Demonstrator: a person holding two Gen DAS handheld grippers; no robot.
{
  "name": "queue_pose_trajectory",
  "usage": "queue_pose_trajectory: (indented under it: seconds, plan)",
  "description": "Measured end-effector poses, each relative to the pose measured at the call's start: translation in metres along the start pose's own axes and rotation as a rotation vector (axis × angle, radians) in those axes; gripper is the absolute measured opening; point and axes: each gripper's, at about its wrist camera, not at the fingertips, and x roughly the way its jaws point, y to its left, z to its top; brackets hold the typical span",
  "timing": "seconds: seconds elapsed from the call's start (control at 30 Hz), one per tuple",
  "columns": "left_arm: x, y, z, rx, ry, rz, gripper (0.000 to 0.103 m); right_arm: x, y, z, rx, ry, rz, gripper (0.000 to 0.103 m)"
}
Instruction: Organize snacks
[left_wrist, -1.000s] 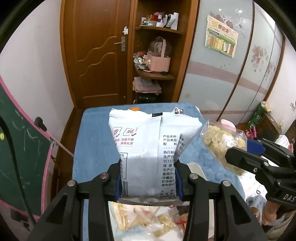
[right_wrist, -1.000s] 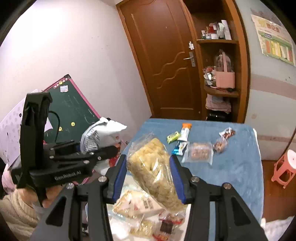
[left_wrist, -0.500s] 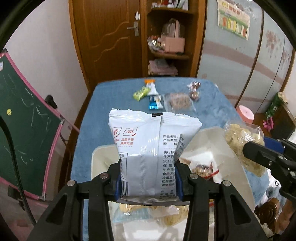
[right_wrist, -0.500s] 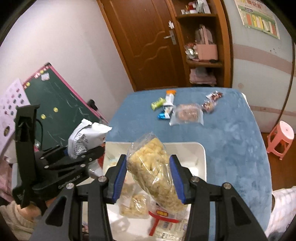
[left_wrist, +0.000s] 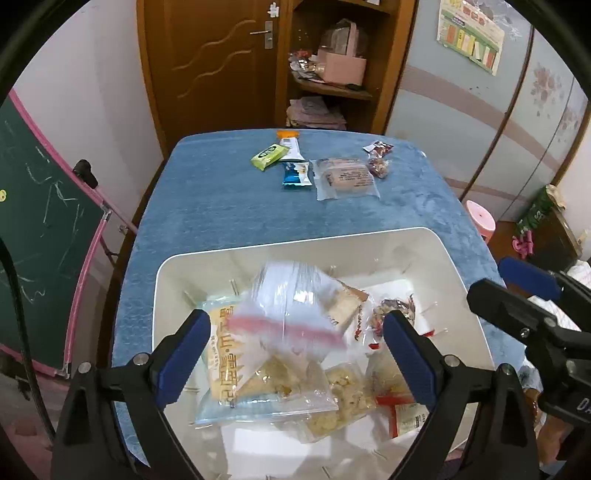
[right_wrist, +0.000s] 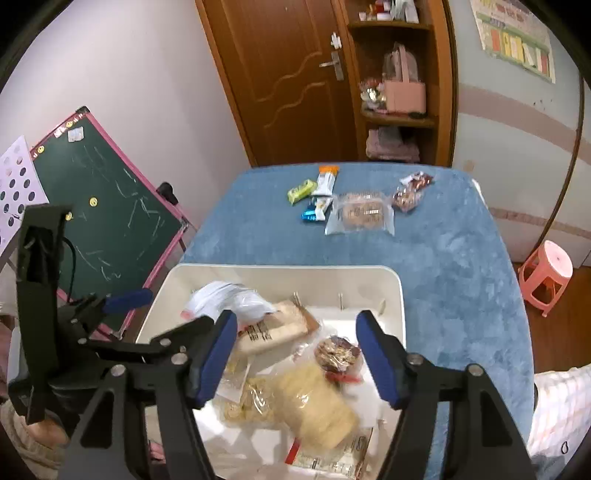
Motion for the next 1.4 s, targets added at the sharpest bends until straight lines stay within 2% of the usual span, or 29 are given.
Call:
queue_pose_trajectory:
  seconds: [0.17,0.57,0.8,1.23,1.4]
  plan:
    - [0.001,0.000,0.000,-0.008,0.009,-0.009,0.094,-0.002,0.003,0.000,-0.010,0.001,0.006,0.069]
    - [-0.010,-0.001,0.001,-0.017,-0.052,-0.040,0.094,-0.002,0.000,0.001,-0.002,0.001,0.015,0.069]
    - [-0.013,-0.005,0.001,0.007,-0.080,-0.001,0.094,-0.002,-0.002,0.001,0.008,0.002,0.019,0.069]
    - [-0.009,-0.007,0.003,0.013,-0.037,-0.009,0.094,0.003,-0.006,0.000,0.039,0.017,0.031,0.069]
    - [-0.007,-0.008,0.004,0.019,-0.046,0.008,0.094,0.007,-0.009,-0.001,0.049,0.026,0.035,0.069]
